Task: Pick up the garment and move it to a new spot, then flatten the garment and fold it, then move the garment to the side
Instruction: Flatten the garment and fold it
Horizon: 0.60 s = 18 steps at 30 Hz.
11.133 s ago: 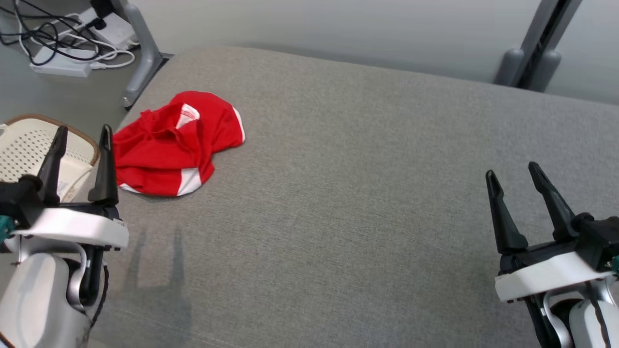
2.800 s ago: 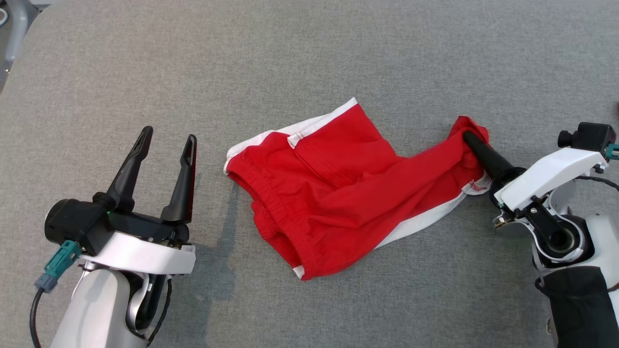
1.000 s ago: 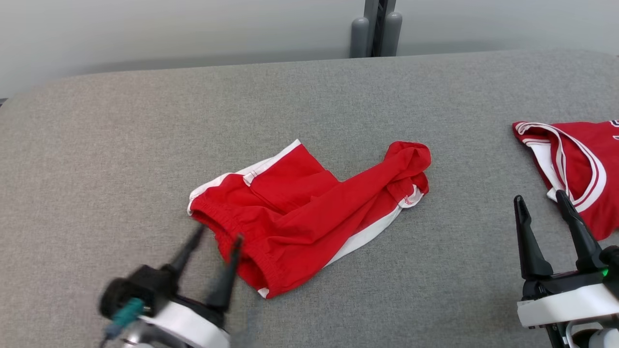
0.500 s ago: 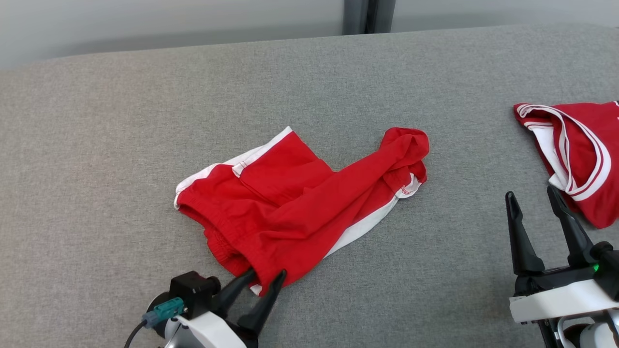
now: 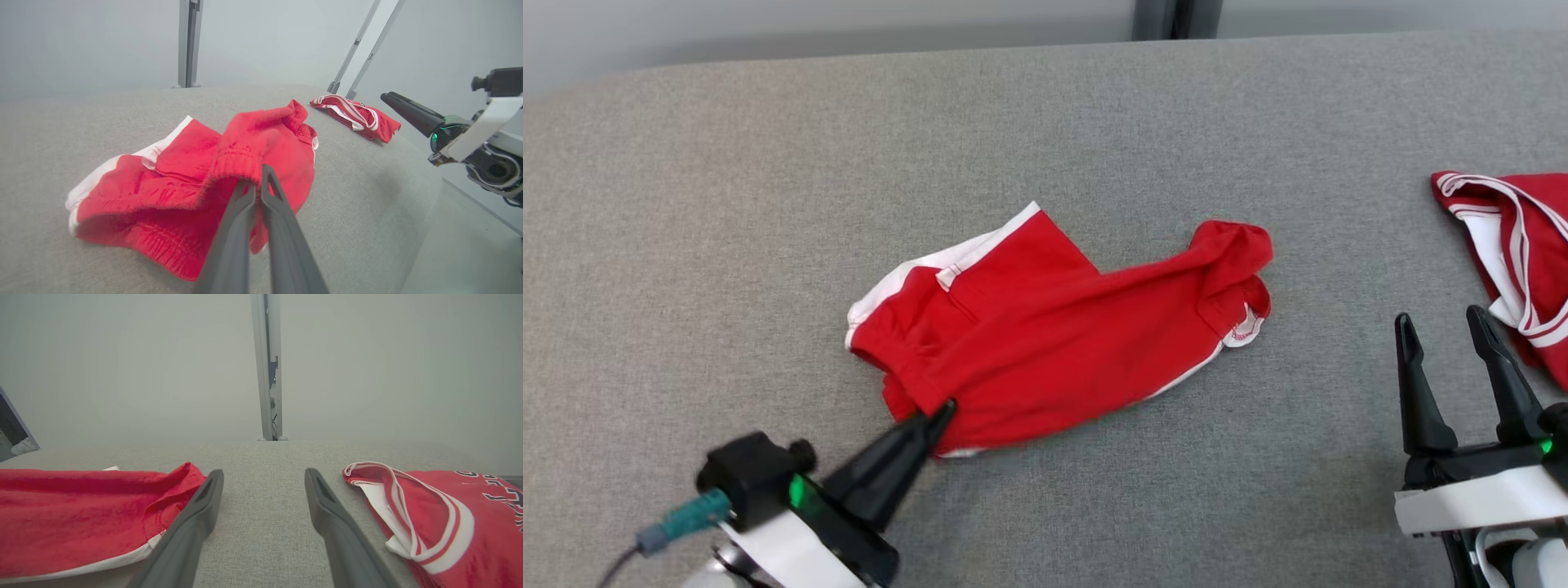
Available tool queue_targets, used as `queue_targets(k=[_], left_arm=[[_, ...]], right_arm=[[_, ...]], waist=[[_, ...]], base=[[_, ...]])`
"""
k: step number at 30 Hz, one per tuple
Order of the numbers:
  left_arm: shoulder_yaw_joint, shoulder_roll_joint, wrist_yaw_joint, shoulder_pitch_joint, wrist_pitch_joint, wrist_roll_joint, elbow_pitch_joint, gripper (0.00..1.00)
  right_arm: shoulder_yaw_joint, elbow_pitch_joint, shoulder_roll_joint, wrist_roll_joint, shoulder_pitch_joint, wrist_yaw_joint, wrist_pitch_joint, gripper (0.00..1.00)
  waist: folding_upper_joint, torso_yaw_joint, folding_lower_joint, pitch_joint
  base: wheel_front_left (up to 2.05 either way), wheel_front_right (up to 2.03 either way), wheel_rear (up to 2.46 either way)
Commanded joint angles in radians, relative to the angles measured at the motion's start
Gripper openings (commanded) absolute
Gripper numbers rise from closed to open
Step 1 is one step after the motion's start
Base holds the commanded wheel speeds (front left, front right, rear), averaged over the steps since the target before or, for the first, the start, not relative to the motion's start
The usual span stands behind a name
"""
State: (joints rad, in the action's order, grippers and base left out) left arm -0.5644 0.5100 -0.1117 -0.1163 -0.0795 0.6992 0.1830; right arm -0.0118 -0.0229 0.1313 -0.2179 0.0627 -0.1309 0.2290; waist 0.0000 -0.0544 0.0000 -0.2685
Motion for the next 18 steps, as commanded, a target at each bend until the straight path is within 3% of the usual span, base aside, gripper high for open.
queue_targets(k=[1, 14, 15, 16, 17, 18], left_arm=[[0.03, 0.008, 0.005, -0.035, -0.012, 0.02, -0.025, 0.0], [0.04, -0.063, -0.018, -0.258, -0.078, 0.08, -0.467, 0.0], [0.034, -0.066, -0.017, -0.27, -0.081, 0.081, -0.497, 0.04], [0.03, -0.068, -0.017, -0.28, -0.089, 0.076, -0.524, 0.41], [0.026, -0.07, -0.017, -0.288, -0.094, 0.069, -0.548, 0.94], [0.021, -0.073, -0.016, -0.292, -0.099, 0.061, -0.57, 1.0]], right_arm=[[0.003, -0.001, 0.002, -0.001, 0.02, 0.0, 0.003, 1.0], [0.062, -0.042, -0.003, -0.012, 0.077, 0.0, -0.006, 1.0], [0.062, -0.046, -0.003, -0.015, 0.077, 0.0, -0.006, 1.0], [0.062, -0.05, -0.003, -0.017, 0.078, 0.0, -0.004, 1.0], [0.062, -0.052, -0.003, -0.018, 0.08, 0.0, -0.002, 1.0], [0.062, -0.055, -0.004, -0.019, 0.081, 0.0, -0.001, 1.0]], waist=[[0.0, 0.002, 0.0, -0.011], [0.0, 0.081, 0.0, -0.047], [0.0, 0.085, 0.0, -0.048], [0.0, 0.086, 0.0, -0.049], [0.0, 0.087, 0.0, -0.049], [0.0, 0.088, 0.0, -0.049]], base=[[0.0, 0.0, 0.0], [0.0, 0.0, 0.0], [0.0, 0.0, 0.0], [0.0, 0.0, 0.0], [0.0, 0.0, 0.0], [0.0, 0.0, 0.0]])
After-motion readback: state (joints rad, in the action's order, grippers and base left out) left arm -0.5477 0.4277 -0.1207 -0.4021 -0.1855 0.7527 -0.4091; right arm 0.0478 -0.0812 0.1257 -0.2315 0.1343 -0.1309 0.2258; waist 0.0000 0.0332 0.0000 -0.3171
